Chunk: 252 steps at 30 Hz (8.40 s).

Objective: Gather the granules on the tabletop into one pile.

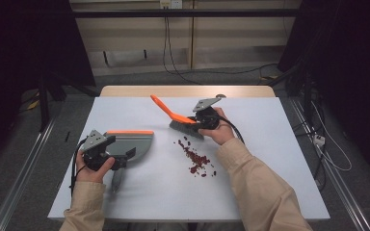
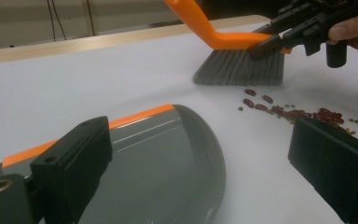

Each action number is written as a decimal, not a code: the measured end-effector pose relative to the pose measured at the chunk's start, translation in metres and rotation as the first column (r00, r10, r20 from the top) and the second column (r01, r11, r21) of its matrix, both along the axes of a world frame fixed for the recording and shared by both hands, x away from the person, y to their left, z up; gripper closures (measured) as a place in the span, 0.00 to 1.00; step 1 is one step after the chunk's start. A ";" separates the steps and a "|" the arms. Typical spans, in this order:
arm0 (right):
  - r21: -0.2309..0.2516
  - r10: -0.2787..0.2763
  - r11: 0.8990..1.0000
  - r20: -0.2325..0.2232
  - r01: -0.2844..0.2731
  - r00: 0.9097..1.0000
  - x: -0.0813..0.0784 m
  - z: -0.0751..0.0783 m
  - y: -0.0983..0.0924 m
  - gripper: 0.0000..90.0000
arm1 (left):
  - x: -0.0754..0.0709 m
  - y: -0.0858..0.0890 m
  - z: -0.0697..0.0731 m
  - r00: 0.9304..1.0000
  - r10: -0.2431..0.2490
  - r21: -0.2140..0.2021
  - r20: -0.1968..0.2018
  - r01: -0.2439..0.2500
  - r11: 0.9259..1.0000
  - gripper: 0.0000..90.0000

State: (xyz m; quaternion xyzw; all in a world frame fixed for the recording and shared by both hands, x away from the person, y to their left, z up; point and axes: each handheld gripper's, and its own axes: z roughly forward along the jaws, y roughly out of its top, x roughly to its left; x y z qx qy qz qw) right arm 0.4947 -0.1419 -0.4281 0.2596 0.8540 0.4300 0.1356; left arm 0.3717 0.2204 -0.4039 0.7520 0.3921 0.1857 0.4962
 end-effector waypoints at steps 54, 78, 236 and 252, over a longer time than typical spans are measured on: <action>-0.064 0.251 0.966 0.005 -0.250 0.968 -0.053 0.007 -0.006 0.79 | 0.000 -0.001 -0.002 1.000 -0.003 -0.005 -0.007 0.003 1.000 0.07; -0.088 0.300 0.950 0.001 -0.299 0.954 -0.088 0.018 -0.024 0.79 | -0.001 0.000 0.000 1.000 -0.002 -0.006 -0.004 0.002 1.000 0.07; 0.192 -0.646 0.752 0.026 0.631 0.763 -0.171 -0.011 0.009 0.79 | -0.004 -0.002 0.002 1.000 -0.017 -0.022 0.008 0.018 1.000 0.07; 0.244 -0.610 0.772 0.023 0.587 0.792 -0.182 0.001 -0.016 0.79 | -0.004 -0.004 0.001 1.000 -0.026 -0.012 0.005 0.026 1.000 0.07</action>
